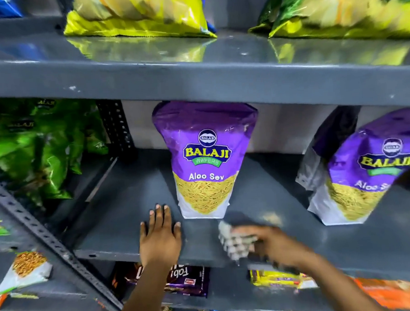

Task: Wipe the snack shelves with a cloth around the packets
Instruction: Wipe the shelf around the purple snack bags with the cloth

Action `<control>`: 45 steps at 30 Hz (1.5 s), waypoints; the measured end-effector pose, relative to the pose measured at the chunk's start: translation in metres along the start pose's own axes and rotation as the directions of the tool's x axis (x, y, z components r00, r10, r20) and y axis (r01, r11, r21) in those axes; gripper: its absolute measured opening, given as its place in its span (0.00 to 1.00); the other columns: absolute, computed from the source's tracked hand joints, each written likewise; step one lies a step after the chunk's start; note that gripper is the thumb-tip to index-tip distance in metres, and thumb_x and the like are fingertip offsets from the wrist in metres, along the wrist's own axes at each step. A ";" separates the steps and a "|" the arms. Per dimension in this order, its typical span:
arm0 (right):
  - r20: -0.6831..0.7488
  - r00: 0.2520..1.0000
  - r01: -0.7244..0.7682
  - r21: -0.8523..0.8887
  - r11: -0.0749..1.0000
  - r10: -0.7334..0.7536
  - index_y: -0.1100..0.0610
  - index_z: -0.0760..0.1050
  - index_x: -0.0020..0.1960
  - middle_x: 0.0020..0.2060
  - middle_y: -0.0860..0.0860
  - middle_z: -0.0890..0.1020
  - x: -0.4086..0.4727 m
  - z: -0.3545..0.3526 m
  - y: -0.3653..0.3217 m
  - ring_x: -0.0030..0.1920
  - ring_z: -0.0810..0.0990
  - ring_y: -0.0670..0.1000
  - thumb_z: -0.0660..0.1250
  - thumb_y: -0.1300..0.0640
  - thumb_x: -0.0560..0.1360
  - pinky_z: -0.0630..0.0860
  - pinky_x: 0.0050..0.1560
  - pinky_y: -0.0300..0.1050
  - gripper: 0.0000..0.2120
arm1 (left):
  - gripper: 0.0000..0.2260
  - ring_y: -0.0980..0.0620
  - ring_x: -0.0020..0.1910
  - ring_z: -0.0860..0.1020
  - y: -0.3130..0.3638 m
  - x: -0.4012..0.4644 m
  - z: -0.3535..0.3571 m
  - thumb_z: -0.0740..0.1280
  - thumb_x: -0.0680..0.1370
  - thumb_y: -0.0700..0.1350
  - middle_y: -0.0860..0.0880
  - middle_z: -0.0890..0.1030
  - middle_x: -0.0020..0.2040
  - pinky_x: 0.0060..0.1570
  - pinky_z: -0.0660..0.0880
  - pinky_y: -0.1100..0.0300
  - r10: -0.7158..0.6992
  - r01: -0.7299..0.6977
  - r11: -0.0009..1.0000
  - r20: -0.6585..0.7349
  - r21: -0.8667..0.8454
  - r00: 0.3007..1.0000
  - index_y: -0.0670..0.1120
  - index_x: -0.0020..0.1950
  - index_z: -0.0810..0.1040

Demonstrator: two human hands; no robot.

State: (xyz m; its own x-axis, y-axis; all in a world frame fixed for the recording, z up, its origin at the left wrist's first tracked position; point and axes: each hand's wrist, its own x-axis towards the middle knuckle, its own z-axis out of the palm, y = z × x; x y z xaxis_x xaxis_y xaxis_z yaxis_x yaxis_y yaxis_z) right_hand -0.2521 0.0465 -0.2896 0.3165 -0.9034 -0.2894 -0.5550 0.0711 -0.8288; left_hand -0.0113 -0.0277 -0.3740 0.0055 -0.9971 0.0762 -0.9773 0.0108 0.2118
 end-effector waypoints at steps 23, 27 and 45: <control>-0.161 0.982 -0.169 -0.545 0.822 0.095 0.47 0.55 0.74 0.77 0.50 0.52 0.062 -0.054 0.059 0.77 0.49 0.50 0.52 0.55 0.81 0.45 0.74 0.45 0.22 | 0.36 0.47 0.74 0.52 -0.001 -0.003 0.001 0.33 0.71 0.59 0.44 0.52 0.76 0.70 0.47 0.49 0.016 -0.017 1.000 -0.021 -0.014 1.000 0.45 0.75 0.53; -0.144 0.974 -0.227 -0.528 0.818 0.177 0.39 0.54 0.72 0.77 0.44 0.49 0.019 -0.029 0.065 0.77 0.45 0.51 0.51 0.49 0.81 0.43 0.75 0.55 0.21 | 0.25 0.49 0.74 0.46 0.001 -0.004 -0.002 0.44 0.80 0.53 0.45 0.45 0.77 0.71 0.45 0.50 0.009 -0.009 1.000 0.031 -0.006 0.999 0.46 0.76 0.48; -0.336 0.934 -0.298 -0.549 0.781 0.120 0.39 0.61 0.70 0.70 0.34 0.61 -0.023 -0.006 0.064 0.73 0.56 0.41 0.41 0.19 0.51 0.44 0.67 0.39 0.51 | 0.27 0.43 0.73 0.51 -0.099 0.004 -0.029 0.50 0.80 0.53 0.40 0.53 0.75 0.70 0.48 0.46 -0.117 0.117 0.993 0.002 -0.010 0.993 0.39 0.74 0.52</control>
State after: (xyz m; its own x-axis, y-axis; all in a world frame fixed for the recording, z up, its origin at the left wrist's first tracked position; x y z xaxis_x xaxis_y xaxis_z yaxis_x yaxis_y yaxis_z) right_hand -0.2994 0.0692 -0.3332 -0.0295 -0.9776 -0.2083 -0.9499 0.0923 -0.2985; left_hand 0.0917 -0.0309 -0.3668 0.1195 -0.9916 0.0495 -0.9678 -0.1052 0.2286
